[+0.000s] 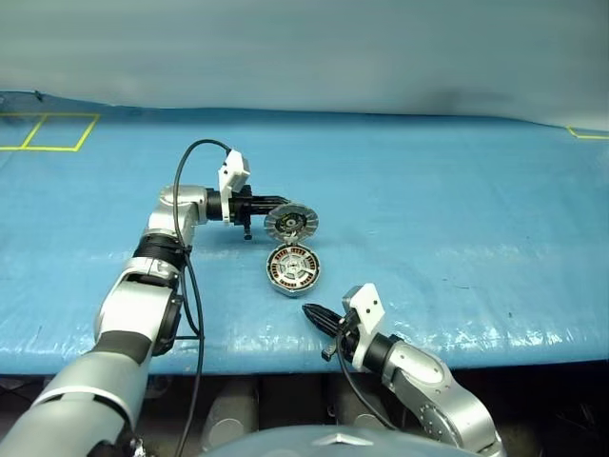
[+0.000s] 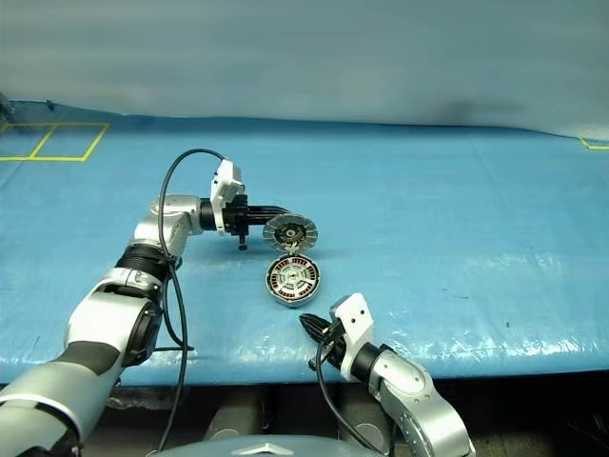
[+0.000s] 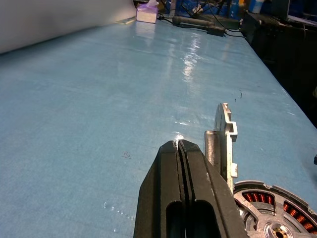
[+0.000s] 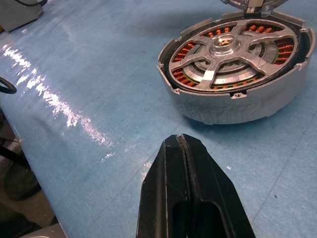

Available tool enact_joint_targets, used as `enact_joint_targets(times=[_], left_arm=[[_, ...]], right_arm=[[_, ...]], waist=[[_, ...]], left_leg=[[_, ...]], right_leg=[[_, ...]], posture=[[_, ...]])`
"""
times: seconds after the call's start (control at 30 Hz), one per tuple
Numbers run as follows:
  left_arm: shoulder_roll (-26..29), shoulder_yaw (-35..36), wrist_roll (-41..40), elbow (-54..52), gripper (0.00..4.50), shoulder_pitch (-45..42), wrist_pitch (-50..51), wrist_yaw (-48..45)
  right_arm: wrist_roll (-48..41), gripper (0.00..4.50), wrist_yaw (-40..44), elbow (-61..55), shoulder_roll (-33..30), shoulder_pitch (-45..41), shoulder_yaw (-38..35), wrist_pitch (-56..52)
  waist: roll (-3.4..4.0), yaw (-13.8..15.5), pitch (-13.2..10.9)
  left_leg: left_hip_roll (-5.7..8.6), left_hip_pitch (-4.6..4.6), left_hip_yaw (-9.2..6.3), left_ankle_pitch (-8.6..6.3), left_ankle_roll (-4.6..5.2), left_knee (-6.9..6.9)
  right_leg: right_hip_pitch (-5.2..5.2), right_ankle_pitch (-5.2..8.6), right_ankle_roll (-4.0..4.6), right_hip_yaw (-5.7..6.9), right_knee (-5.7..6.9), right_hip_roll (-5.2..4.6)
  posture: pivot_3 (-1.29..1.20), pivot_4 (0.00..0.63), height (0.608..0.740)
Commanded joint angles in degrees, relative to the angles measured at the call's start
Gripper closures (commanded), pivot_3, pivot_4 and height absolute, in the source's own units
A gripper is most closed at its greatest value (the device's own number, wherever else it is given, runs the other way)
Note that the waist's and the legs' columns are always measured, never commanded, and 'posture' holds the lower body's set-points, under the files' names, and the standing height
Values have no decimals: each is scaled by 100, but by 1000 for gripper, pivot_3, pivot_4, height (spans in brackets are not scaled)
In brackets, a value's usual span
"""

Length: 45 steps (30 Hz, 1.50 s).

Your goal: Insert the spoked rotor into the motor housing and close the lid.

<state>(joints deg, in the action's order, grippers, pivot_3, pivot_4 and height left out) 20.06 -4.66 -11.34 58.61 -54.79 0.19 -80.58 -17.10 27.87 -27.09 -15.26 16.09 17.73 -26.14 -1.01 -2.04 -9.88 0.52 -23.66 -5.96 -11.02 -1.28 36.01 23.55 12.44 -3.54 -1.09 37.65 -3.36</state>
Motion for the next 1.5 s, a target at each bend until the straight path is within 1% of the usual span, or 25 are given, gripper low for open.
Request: enact_joint_targets(times=[0.03, 0.23, 0.47, 0.6, 0.67, 0.77, 0.87, 1.0, 1.13, 1.27, 1.37, 1.5], left_arm=[[-76, -97, 172, 126, 4450, -327, -163, -358], [-179, -220, 408, 245, 4450, -543, -288, -734], [-215, -368, 428, -1, 4450, -461, -170, -1148], [-140, -676, 273, -411, 4450, -189, -122, -1192], [-2, -1030, 93, -874, 4450, 101, 79, -1192], [159, -1336, -106, -1435, 4450, 478, 245, -1192], [252, -1475, -168, -1827, 4450, 836, 347, -1192], [286, -1484, -64, -2084, 4450, 1238, 278, -1192], [265, -1371, -74, -2438, 4450, 1668, 420, -1101], [298, -1270, -88, -2810, 4450, 2071, 512, -933], [316, -1059, -229, -3192, 4450, 2323, 651, -720], [293, -559, -665, -4251, 4450, 2930, 950, -60]], right_arm=[[17, 4500, -54, -102, 73, -45, 68, 159], [38, 4500, -111, -52, 127, -54, 90, 175], [52, 4500, -162, -11, 160, -72, 77, 185], [48, 4500, -165, 34, 171, -109, 51, 190], [55, 4500, -165, 73, 169, -128, 35, 207], [58, 4500, -172, 111, 173, -147, 10, 222], [57, 4500, -182, 146, 190, -172, -17, 227], [-11, 4500, -202, 196, 248, -146, -89, 229], [-114, 4500, -179, 62, 217, -38, -243, 203], [-95, 4500, -113, -310, -176, 4, -461, -31], [-419, 4500, 38, -626, -452, 9, -856, -135], [-760, 4500, 63, -927, -668, -226, -1376, -286]], waist=[[0, 1, 0], [-1, 1, -1], [-2, -3, -1], [-2, -3, -1], [-1, -10, -1], [-1, -17, -1], [0, -1, -1], [0, 7, -1], [2, 13, 1], [6, 31, 4], [6, 39, 5], [8, 29, 4]], left_leg=[[0, -1, 0, 0, 0, 0], [0, -4, 0, 0, 0, -1], [-1, -3, -1, 0, 0, -1], [0, -4, -2, 0, 1, 0], [-1, -3, -2, 0, 1, -1], [-3, -1, -3, 0, 1, -4], [-4, 0, -5, 0, 1, -3], [-3, 0, -5, 0, 1, 2], [-3, 2, -5, 0, 1, 2], [-3, 7, -4, 0, 1, 2], [-2, 10, -2, 0, 1, 5], [-6, 9, -3, 0, 1, 3]], right_leg=[[0, 0, 0, 0, 0, -1], [1, 0, -1, 0, -4, -1], [2, 0, 0, 0, -1, 0], [2, 0, 0, -1, -2, -1], [2, 0, 0, -1, -2, 0], [3, 2, 4, -1, 2, 1], [4, 4, 8, -1, 6, 3], [1, 5, 9, -1, 6, 2], [-1, 5, 9, -1, 5, 0], [-6, 5, 9, -1, 4, -2], [-8, 5, 9, -2, 6, -4], [-4, 5, 9, -1, 6, -3]], posture=[[0, 150, 740], [0, 150, 740], [0, 150, 740], [0, 150, 740], [0, 150, 740], [0, 150, 740], [0, 150, 740], [0, 150, 740], [0, 150, 740], [0, 150, 740], [0, 150, 740], [0, 150, 740]])
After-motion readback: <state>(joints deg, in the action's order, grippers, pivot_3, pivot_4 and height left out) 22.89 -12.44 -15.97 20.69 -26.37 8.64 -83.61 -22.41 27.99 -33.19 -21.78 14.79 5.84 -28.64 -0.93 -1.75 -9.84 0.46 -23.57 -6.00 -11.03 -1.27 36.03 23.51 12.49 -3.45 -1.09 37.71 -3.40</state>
